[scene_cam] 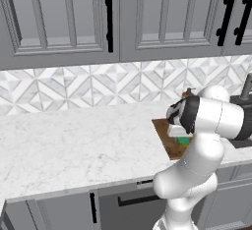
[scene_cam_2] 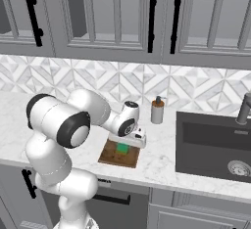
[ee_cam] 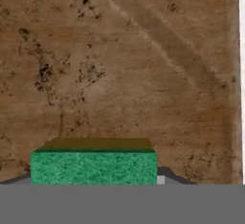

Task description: Pick up the sponge from the counter and clean the cutting board by briefly scrubbing or pressing down on the cutting board. Once finished, release the sponge.

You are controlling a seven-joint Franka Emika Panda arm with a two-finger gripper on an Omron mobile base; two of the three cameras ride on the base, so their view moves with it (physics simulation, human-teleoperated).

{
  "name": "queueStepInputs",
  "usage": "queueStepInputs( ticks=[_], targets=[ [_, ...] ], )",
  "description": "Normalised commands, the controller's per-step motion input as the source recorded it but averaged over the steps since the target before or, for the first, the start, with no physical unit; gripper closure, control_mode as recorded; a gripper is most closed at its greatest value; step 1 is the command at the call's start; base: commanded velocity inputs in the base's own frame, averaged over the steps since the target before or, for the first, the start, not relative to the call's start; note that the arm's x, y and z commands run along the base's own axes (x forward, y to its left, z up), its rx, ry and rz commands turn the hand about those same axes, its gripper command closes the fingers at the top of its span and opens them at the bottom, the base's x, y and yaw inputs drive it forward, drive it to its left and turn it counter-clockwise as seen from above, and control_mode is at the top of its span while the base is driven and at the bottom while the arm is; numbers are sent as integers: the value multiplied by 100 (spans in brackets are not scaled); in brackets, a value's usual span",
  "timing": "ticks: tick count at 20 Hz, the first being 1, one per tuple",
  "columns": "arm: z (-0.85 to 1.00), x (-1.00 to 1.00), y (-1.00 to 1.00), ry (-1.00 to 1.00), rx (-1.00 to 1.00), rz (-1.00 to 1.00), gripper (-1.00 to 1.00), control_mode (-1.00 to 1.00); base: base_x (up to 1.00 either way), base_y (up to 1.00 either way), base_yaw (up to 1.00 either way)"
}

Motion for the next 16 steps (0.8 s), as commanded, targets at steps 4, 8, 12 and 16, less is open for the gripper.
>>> queueStepInputs(
  ticks=[4, 8, 12, 16],
  targets=[
    [-61, 3, 0, -7, 0, 0, 100, -100, 0, 0, 0],
    [-1, 35, 3, -15, 0, 0, 100, -100, 0, 0, 0],
    [-1, 47, 8, -11, 0, 0, 100, -100, 0, 0, 0],
    [-63, 16, 29, -6, -2, 0, 100, -100, 0, 0, 0]
  ],
)
